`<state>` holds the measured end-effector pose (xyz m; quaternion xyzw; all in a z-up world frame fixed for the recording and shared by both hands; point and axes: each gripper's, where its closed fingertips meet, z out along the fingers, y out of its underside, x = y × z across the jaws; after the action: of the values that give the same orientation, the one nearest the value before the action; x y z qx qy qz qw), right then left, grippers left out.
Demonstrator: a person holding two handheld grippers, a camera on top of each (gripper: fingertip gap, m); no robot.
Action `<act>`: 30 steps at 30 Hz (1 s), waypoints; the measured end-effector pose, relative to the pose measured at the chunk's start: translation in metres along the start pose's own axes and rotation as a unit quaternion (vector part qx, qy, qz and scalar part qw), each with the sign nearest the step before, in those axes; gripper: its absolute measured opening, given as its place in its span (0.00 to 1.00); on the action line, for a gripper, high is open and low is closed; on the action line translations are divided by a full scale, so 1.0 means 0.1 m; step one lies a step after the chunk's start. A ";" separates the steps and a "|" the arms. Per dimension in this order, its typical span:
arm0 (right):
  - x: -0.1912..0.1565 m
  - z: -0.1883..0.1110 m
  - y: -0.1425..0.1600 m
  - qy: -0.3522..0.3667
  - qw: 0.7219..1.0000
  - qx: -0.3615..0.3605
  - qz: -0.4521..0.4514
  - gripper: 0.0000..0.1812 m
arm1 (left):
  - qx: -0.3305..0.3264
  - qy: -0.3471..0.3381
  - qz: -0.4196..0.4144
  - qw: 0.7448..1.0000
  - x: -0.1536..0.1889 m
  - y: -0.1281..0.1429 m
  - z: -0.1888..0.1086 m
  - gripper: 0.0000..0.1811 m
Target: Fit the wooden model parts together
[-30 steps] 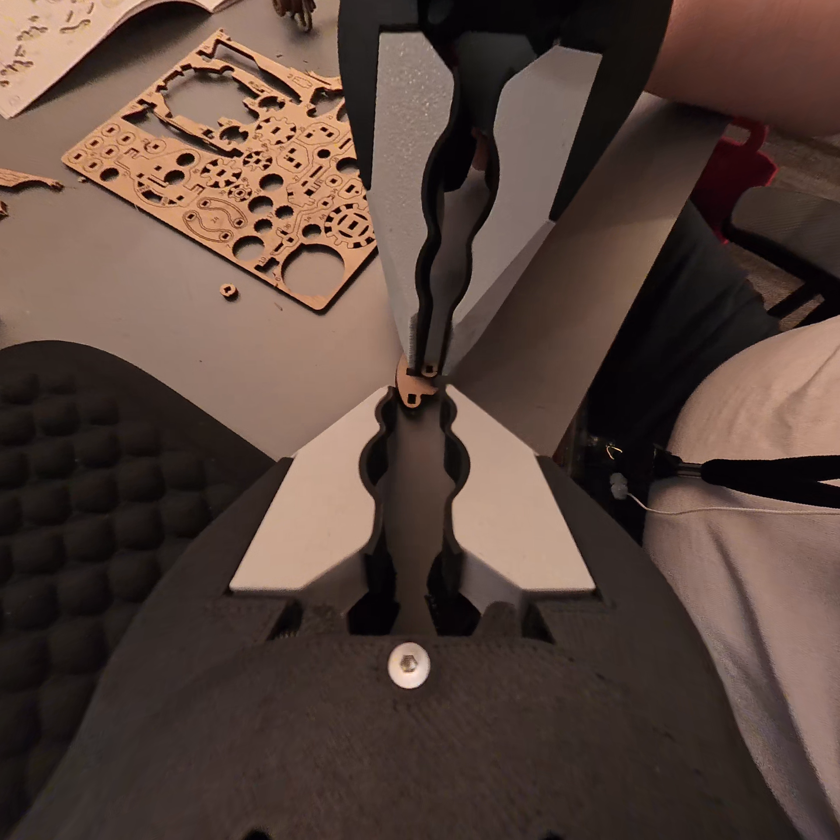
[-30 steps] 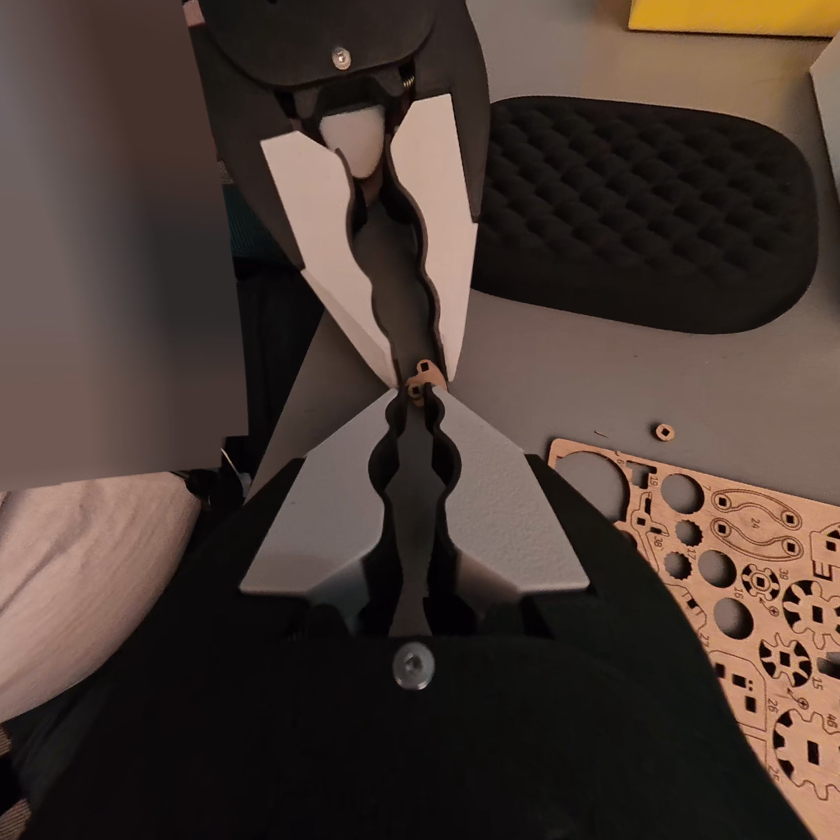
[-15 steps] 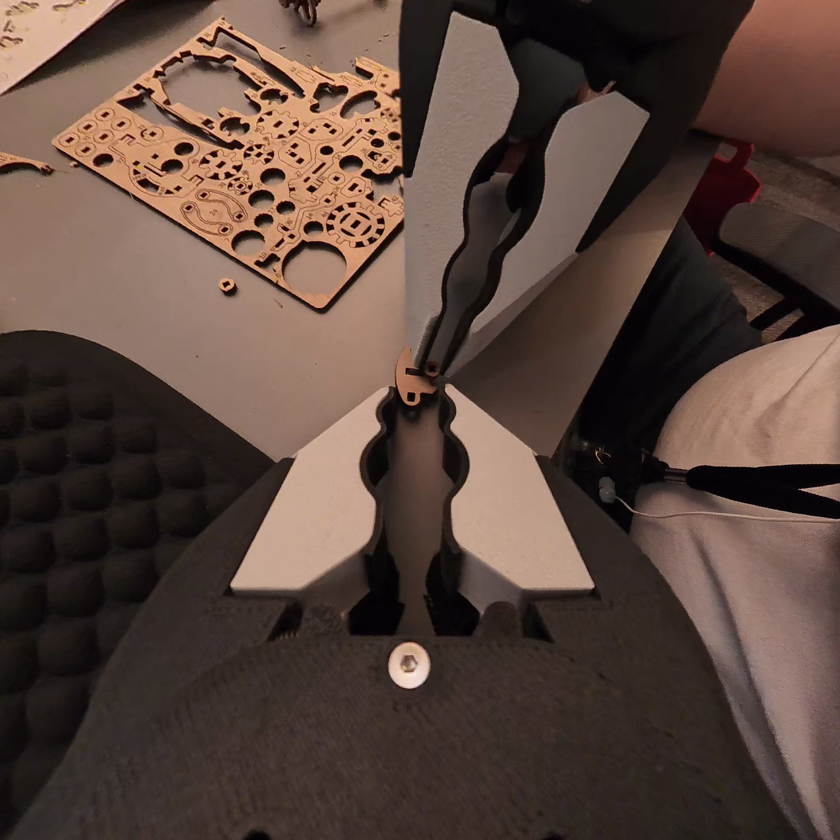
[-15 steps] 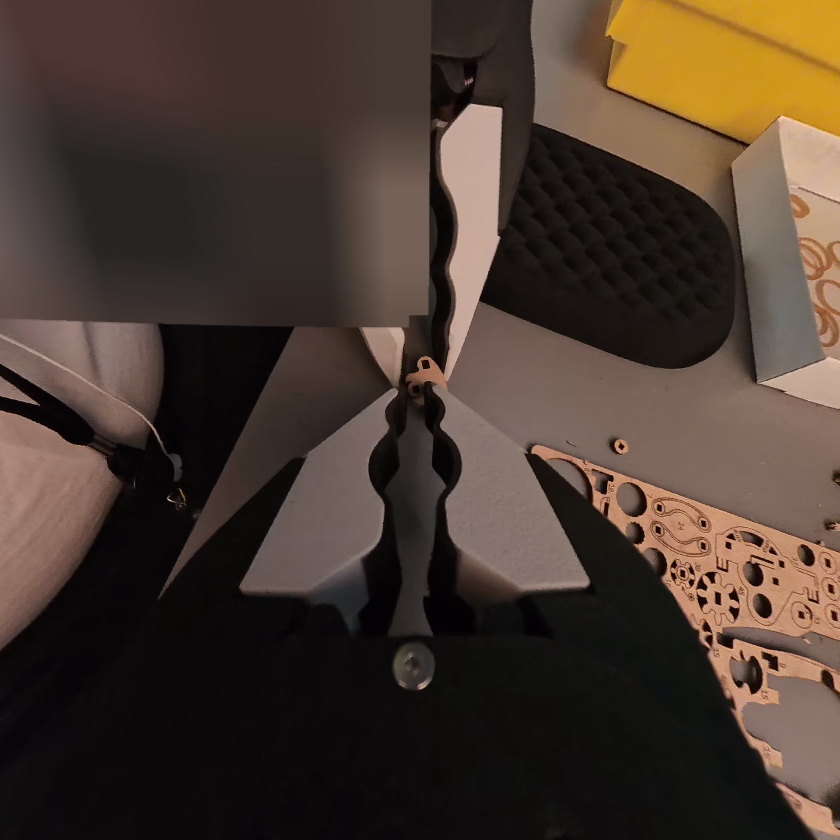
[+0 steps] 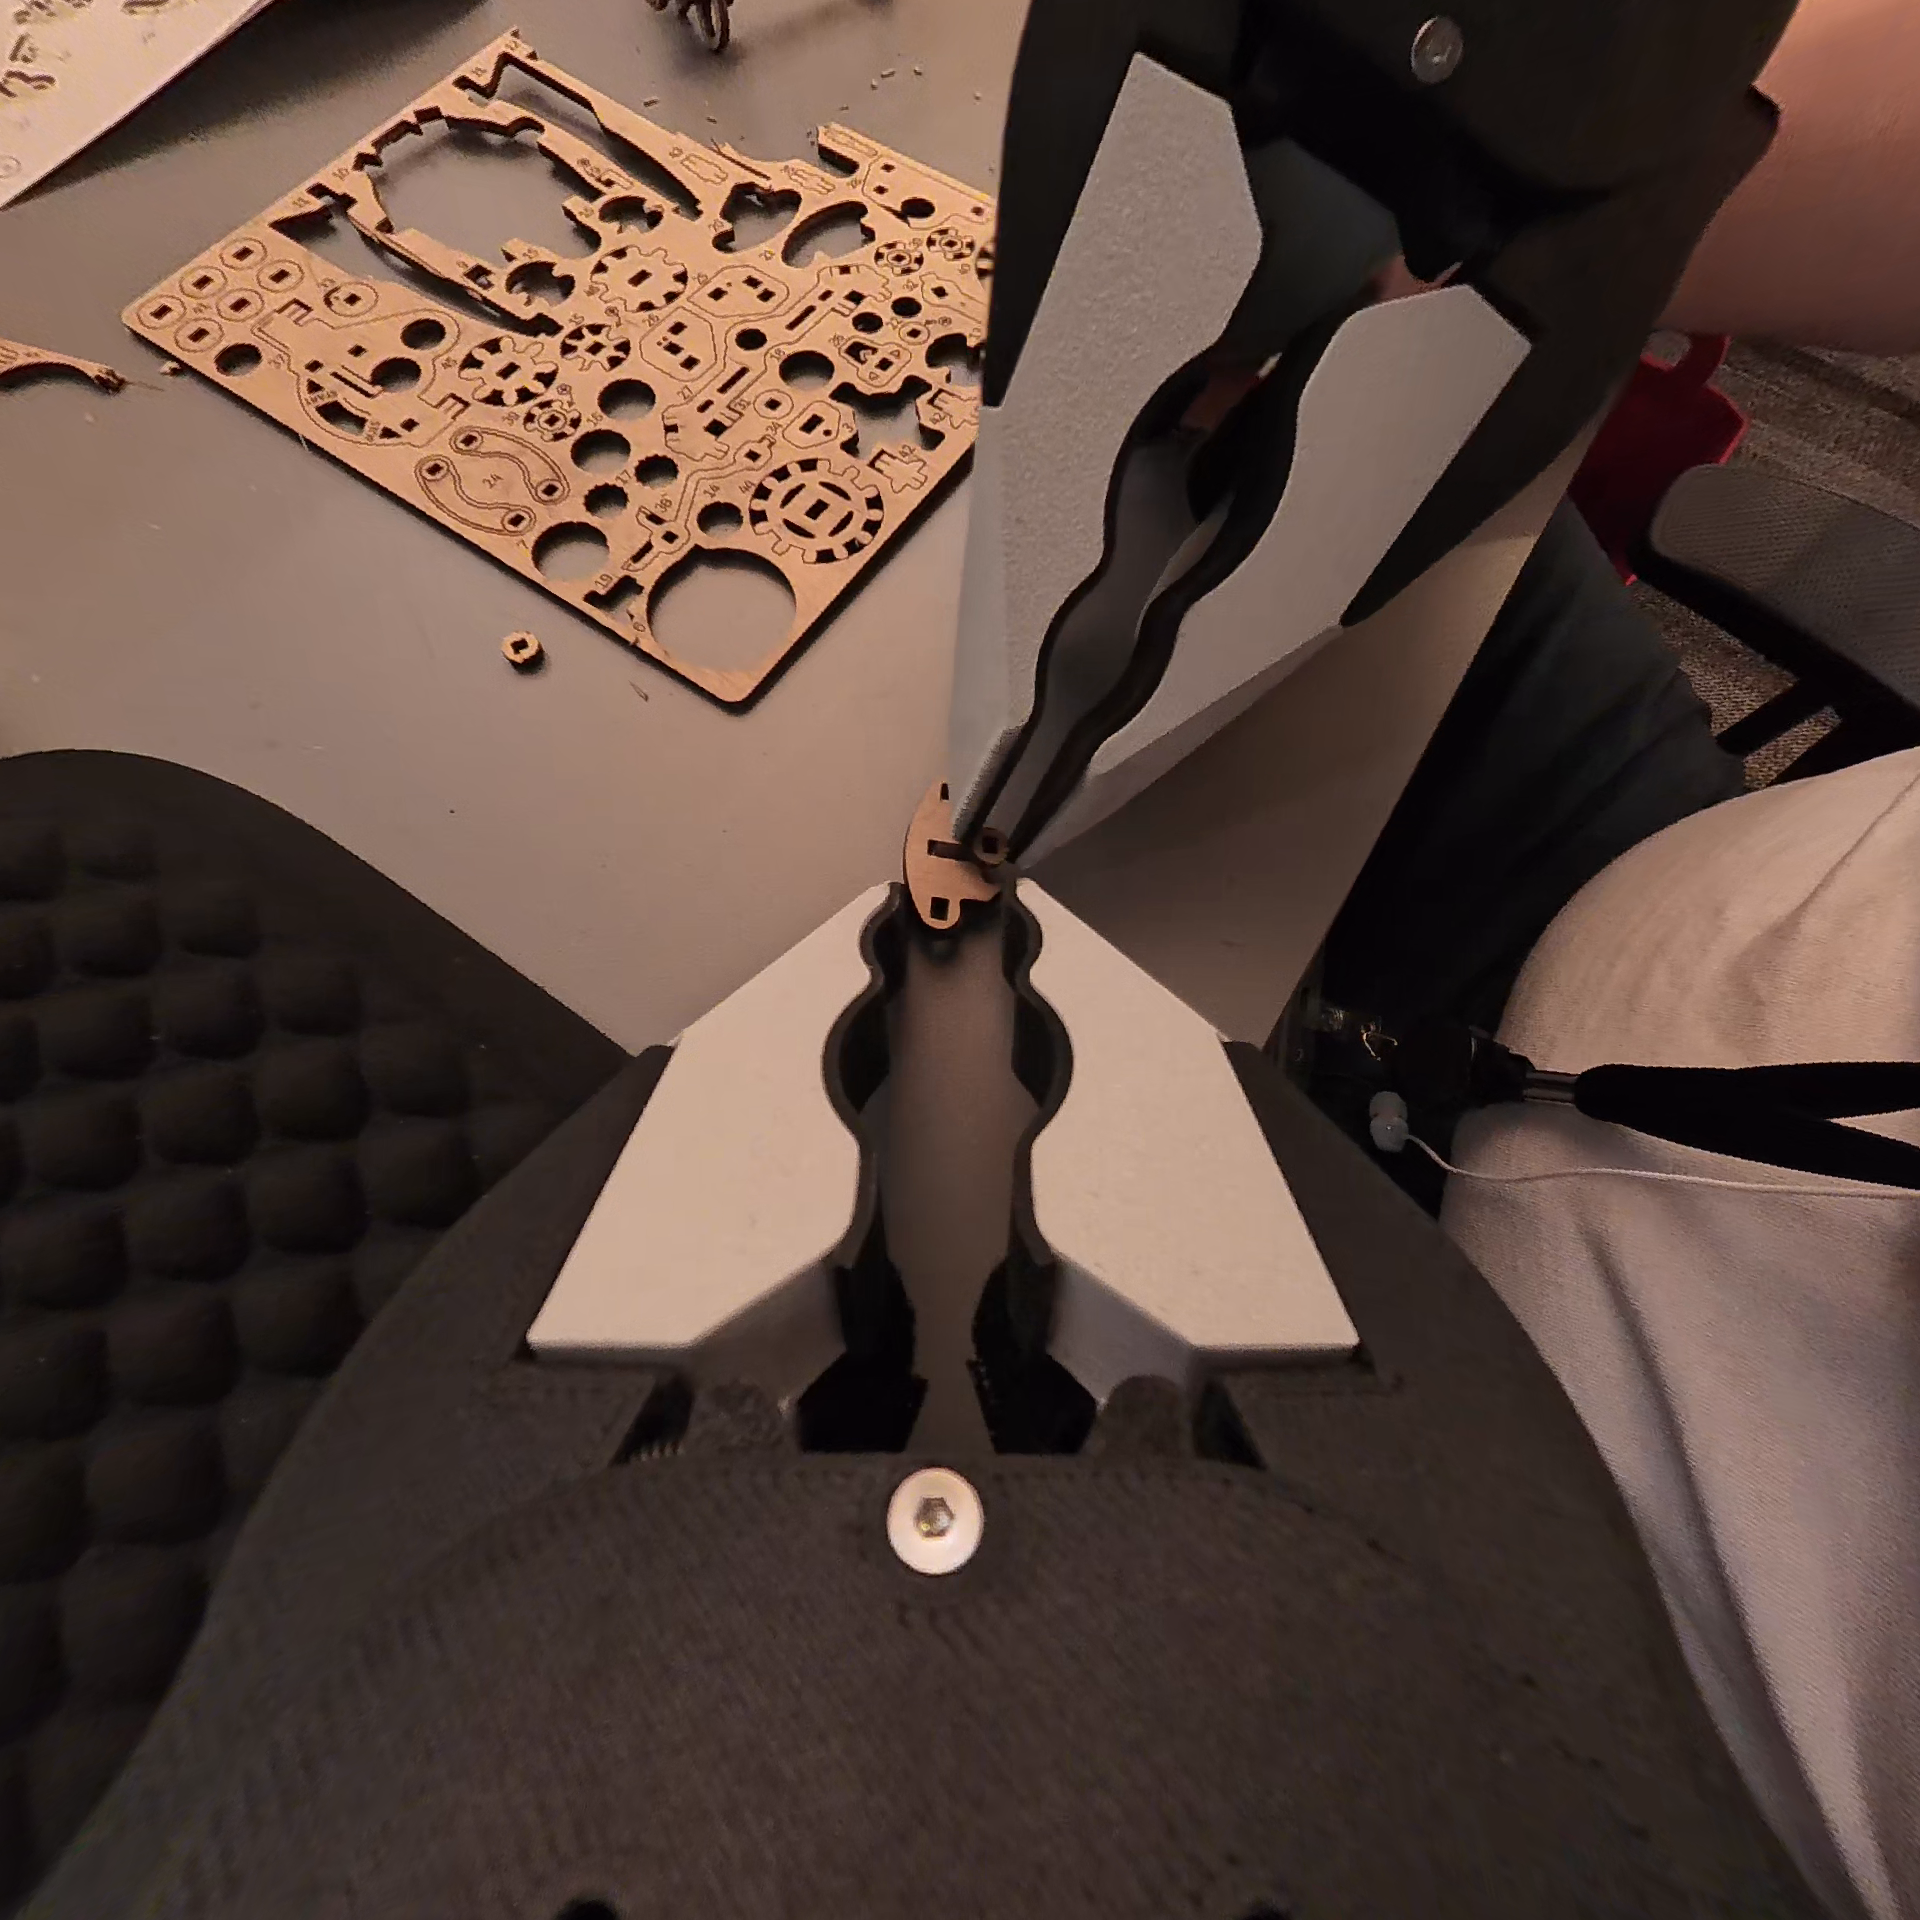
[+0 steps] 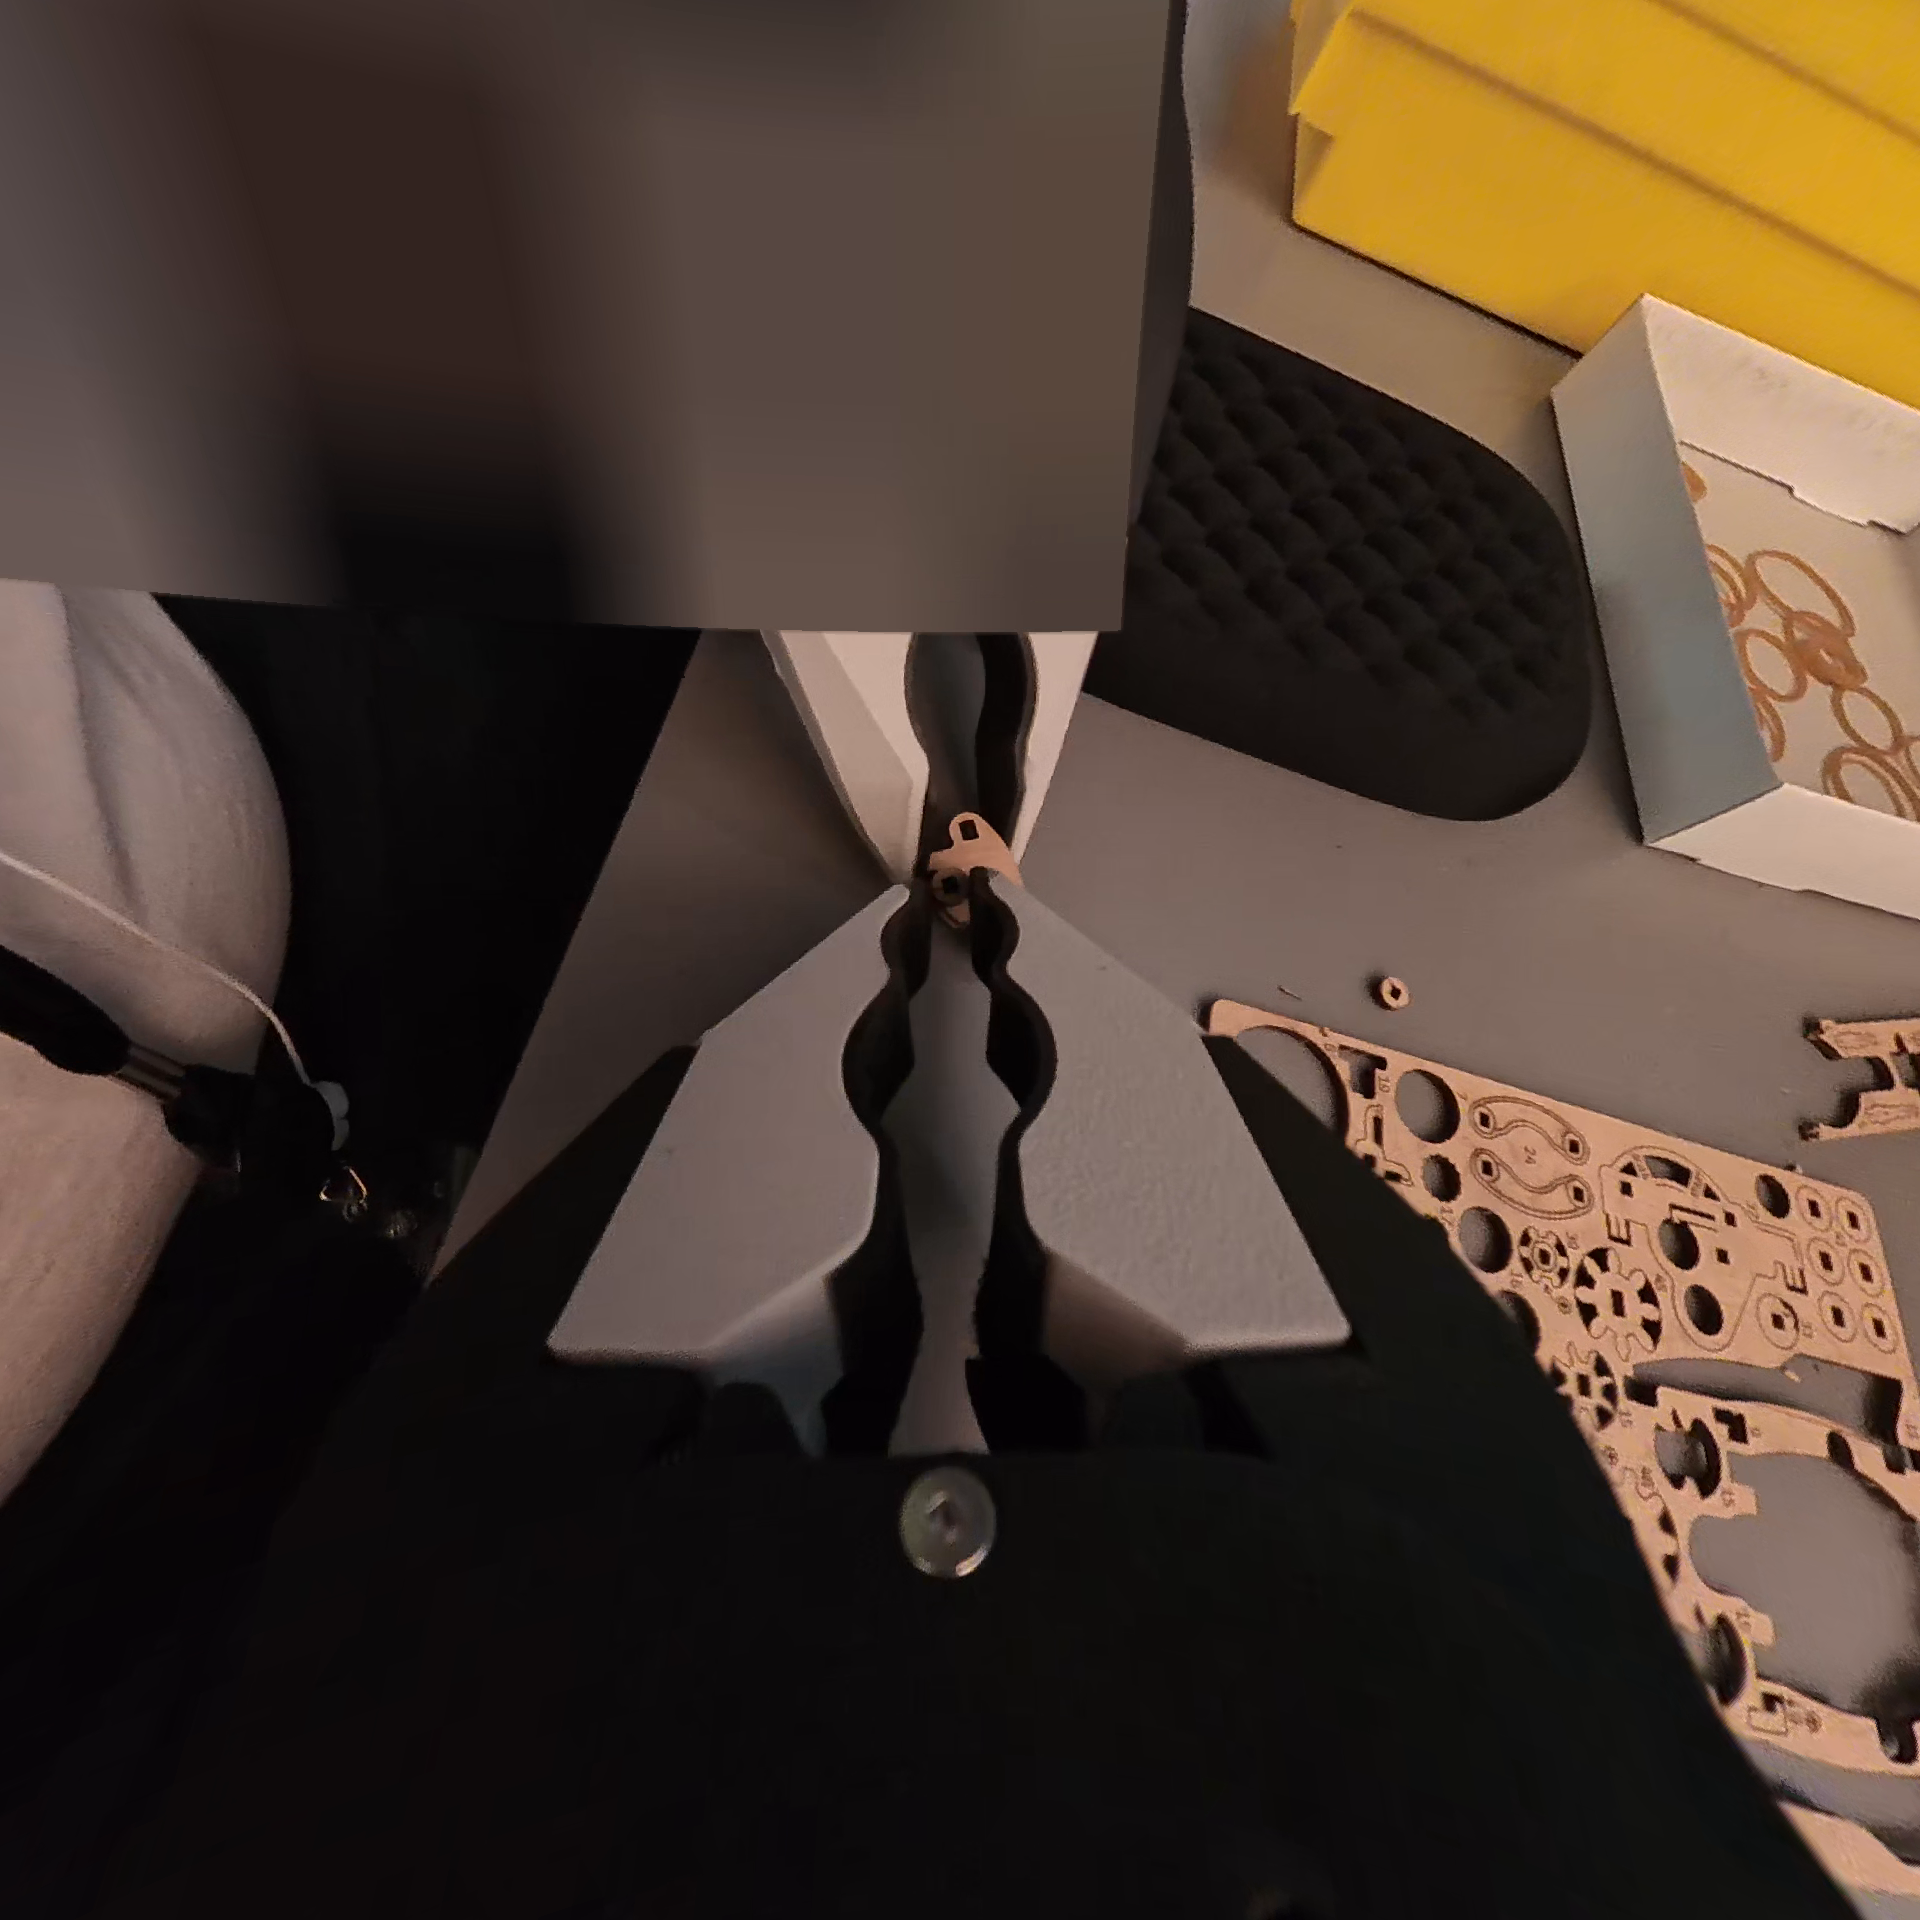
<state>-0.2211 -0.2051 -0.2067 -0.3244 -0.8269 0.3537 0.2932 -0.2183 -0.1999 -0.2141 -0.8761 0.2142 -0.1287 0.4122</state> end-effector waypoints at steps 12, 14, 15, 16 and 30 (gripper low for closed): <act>-0.01 0.00 0.02 0.032 0.999 -0.021 -0.004 0.04 | -0.001 -0.001 -0.004 1.000 0.00 0.00 0.00 0.09; -0.01 0.00 0.03 0.030 0.999 -0.031 -0.004 0.04 | -0.002 -0.001 -0.004 1.000 0.00 0.00 0.00 0.09; -0.01 0.00 0.03 0.029 0.999 -0.037 -0.004 0.04 | -0.003 -0.001 -0.004 1.000 0.00 0.00 0.00 0.09; -0.01 0.00 0.03 0.027 0.999 -0.045 -0.004 0.04 | -0.004 -0.001 -0.005 1.000 0.00 0.00 0.00 0.09; -0.01 0.01 0.04 0.073 0.993 -0.095 -0.016 0.04 | -0.008 -0.004 -0.004 1.000 0.00 0.00 0.00 0.09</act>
<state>-0.2196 -0.2036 -0.2106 -0.3622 -0.8384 0.2438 0.3263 -0.2183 -0.1998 -0.2147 -0.8808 0.2096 -0.1250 0.4058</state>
